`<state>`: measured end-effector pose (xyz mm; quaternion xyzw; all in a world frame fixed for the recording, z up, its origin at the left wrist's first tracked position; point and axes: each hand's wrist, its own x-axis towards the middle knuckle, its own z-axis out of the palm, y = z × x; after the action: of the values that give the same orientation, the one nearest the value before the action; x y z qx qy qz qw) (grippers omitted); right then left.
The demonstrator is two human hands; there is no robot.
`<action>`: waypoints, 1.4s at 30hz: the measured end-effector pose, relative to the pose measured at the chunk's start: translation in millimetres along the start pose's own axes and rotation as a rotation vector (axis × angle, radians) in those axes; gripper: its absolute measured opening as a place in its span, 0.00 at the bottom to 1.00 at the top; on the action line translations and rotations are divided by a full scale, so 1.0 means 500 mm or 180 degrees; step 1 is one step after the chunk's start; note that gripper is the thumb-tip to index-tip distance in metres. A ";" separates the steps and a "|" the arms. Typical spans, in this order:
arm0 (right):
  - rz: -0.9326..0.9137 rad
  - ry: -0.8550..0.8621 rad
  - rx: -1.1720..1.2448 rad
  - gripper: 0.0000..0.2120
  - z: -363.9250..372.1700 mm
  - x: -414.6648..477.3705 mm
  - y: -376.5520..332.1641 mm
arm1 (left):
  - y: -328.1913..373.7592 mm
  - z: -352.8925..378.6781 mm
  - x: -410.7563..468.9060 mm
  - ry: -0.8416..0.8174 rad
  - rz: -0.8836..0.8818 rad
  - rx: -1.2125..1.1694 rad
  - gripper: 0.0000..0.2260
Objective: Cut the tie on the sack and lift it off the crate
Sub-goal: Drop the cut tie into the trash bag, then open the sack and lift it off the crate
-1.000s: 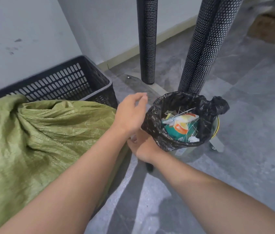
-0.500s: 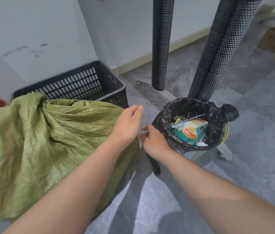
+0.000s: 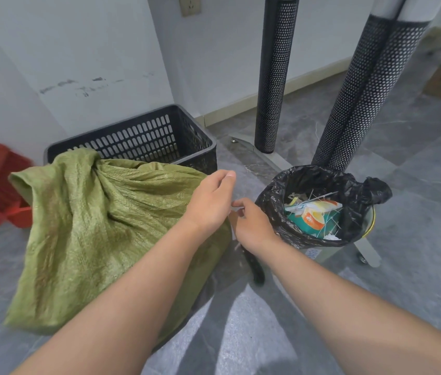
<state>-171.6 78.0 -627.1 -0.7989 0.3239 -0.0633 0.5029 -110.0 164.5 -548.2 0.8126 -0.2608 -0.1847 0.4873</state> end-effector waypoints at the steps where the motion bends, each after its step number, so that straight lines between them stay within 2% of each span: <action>1: -0.0011 0.0011 -0.0003 0.14 0.002 -0.003 -0.007 | 0.001 -0.007 -0.002 0.0010 0.0033 0.0009 0.07; 7: -0.0182 -0.0117 0.0044 0.13 0.030 -0.019 -0.050 | 0.012 -0.073 -0.025 0.0091 0.0029 0.0174 0.09; 12: -0.0249 -0.0347 0.0100 0.14 0.072 -0.028 -0.073 | 0.015 -0.159 -0.053 -0.0043 0.0131 0.0891 0.18; 16: -0.0319 -0.0350 0.0111 0.16 0.112 -0.034 -0.090 | 0.008 -0.237 -0.080 -0.0090 0.0125 0.1123 0.19; 20: -0.0394 -0.0299 0.0059 0.25 0.145 -0.044 -0.119 | 0.001 -0.306 -0.111 -0.0041 0.0183 0.1316 0.19; 25: -0.0414 -0.0356 0.0401 0.24 0.179 -0.054 -0.154 | -0.026 -0.378 -0.143 0.0137 0.0156 0.1701 0.19; 30: -0.0644 -0.0716 0.0538 0.41 0.208 -0.045 -0.150 | -0.071 -0.433 -0.174 0.0364 -0.0155 0.2399 0.22; 32: -0.0645 -0.0699 0.0504 0.50 0.213 -0.044 -0.152 | -0.088 -0.447 -0.184 0.0399 -0.0470 0.2808 0.30; 34: -0.0651 -0.0486 0.0225 0.56 0.220 -0.042 -0.157 | -0.101 -0.457 -0.192 0.0197 -0.0982 0.3126 0.44; 36: -0.0687 -0.0159 -0.0173 0.60 0.229 -0.034 -0.161 | -0.109 -0.464 -0.194 -0.0194 -0.1578 0.2884 0.58; 38: -0.0654 0.0109 -0.0465 0.62 0.238 -0.024 -0.162 | -0.119 -0.465 -0.191 -0.0525 -0.1939 0.2505 0.64; 42: -0.0155 0.0569 -0.0931 0.60 0.239 -0.012 -0.161 | -0.149 -0.449 -0.177 -0.0743 -0.1835 0.2363 0.69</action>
<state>-88.6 195.5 -616.0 -0.8623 0.3536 -0.0985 0.3488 -37.8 403.1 -508.0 0.9447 -0.1263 -0.2966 0.0609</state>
